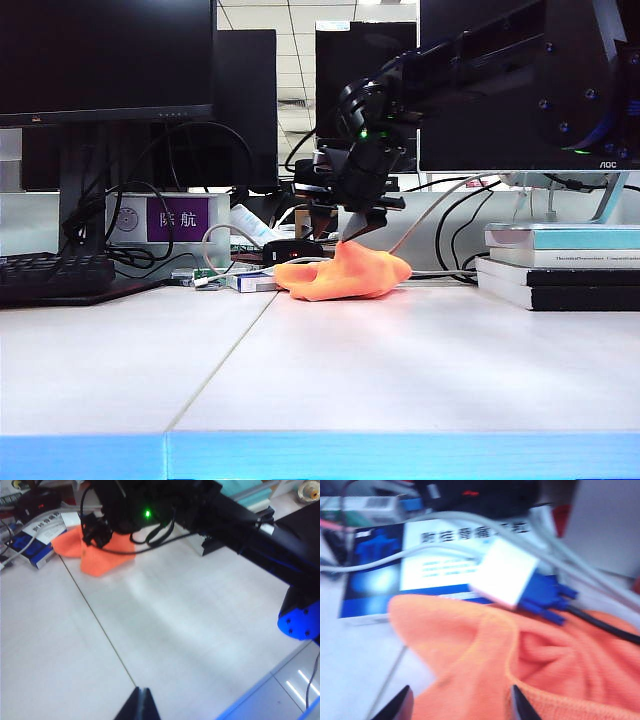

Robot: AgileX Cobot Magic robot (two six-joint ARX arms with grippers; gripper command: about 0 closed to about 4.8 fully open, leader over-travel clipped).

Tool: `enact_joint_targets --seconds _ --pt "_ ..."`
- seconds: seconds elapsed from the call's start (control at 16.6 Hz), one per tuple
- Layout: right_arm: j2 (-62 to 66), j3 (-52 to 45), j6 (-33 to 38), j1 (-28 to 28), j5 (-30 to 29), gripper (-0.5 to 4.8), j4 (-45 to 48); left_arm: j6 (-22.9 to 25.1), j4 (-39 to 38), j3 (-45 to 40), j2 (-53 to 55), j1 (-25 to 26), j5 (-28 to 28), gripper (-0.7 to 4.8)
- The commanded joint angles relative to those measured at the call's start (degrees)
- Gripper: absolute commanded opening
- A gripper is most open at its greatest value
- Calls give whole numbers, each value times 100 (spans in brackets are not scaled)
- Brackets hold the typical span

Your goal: Wipe the table from back to front using the rag.

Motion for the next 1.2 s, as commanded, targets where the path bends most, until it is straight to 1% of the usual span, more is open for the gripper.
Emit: enact_joint_targets --seconds 0.06,0.24,0.3,0.42,0.48,0.6,0.66,0.72,0.78,0.84,0.9,0.96,1.02,1.08,1.14,1.2 --pt "-125 9 -31 33 -210 252 -59 118 404 7 271 -2 -13 -3" --pt "-337 11 -37 33 -291 252 -264 691 588 7 793 2 -15 -3" --pt "-442 11 -39 33 -317 252 -323 765 811 7 1062 61 -7 -3" --pt "-549 11 -39 35 -337 252 -319 772 1049 7 1335 227 155 -3" --pt "-590 13 -39 42 -361 252 -323 772 1091 7 1447 229 251 -3" --pt "-636 13 -37 42 -509 253 -326 782 1121 4 1600 306 269 -3" --pt "-662 13 -37 42 -595 263 -323 813 1163 4 1648 376 267 -3" --pt "-684 15 -37 42 -612 291 -341 844 1228 4 1690 376 267 -3" --pt "-688 15 -37 42 -612 324 -343 885 1276 4 1703 376 269 -3" --pt "-728 17 -37 42 -643 374 -376 949 1410 7 1729 444 269 -4" --pt "-763 20 -39 42 -782 373 -402 949 1471 4 1729 586 334 -4" --pt "-802 22 -39 39 -874 354 -439 949 1502 -2 1731 695 422 -4" --pt "-828 22 -37 39 -892 241 -479 949 1563 -7 1768 793 420 -4" --pt "-841 22 -37 42 -890 95 -505 949 1626 -7 1792 944 442 -4" --pt "-857 22 -37 42 -890 8 -538 944 1740 -11 1858 1108 608 -4" --pt "-859 22 -37 42 -890 -1 -549 942 1860 -31 1904 1239 852 -4"
